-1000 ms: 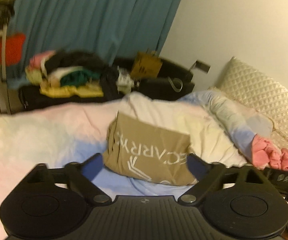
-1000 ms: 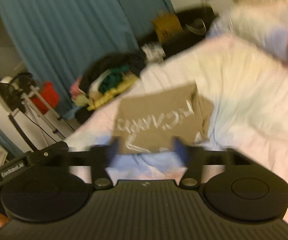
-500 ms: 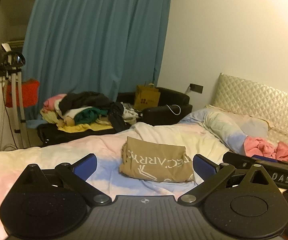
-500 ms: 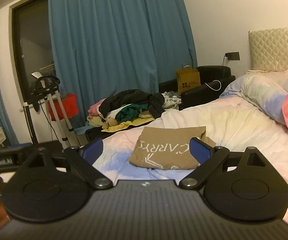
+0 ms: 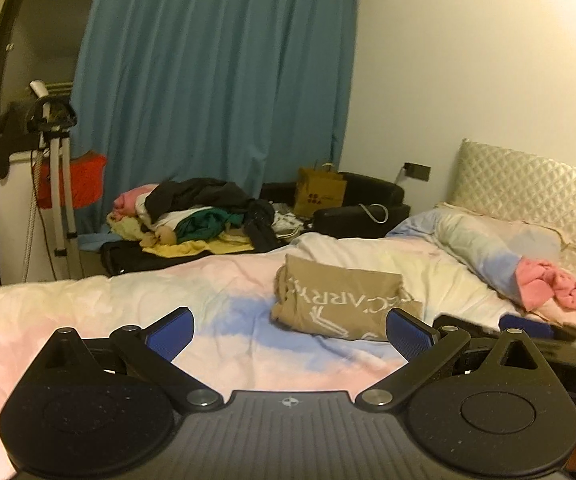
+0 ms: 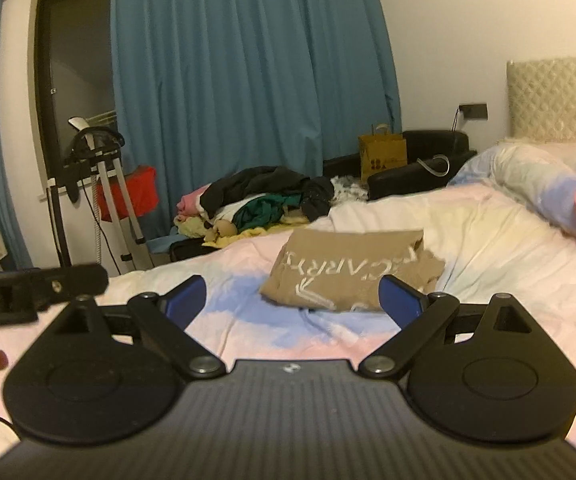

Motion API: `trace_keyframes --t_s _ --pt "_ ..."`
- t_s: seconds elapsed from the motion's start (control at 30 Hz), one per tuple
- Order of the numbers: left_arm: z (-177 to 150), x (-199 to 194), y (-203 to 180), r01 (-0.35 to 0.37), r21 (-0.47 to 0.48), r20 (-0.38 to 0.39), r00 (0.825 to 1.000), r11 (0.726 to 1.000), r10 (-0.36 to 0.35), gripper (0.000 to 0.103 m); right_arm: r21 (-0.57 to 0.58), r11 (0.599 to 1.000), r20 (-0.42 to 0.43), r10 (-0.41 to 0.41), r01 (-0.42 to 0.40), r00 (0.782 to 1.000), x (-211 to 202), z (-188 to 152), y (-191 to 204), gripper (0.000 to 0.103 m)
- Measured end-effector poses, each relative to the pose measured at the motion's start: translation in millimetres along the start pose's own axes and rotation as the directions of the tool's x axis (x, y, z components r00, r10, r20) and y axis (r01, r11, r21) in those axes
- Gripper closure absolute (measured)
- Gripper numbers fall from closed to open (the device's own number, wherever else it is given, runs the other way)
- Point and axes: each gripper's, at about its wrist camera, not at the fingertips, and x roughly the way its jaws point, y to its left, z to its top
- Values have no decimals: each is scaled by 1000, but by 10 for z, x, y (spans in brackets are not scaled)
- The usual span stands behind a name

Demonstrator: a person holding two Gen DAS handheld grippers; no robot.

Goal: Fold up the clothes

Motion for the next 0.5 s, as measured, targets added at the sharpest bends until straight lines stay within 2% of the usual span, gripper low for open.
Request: trace_keyframes --t_s 0.13,0.27,0.5 --pt "-62 63 69 -36 -8 5 999 999 36 0 -13 1000 -19 -18 17 1000 86 -91 60 8" --pt "-105 110 103 -45 -7 -8 999 999 45 0 -41 999 -17 -20 19 1000 104 -124 112 8" --pt "-97 113 129 -52 -23 -15 999 998 52 0 -26 999 0 -37 37 999 35 -123 102 8"
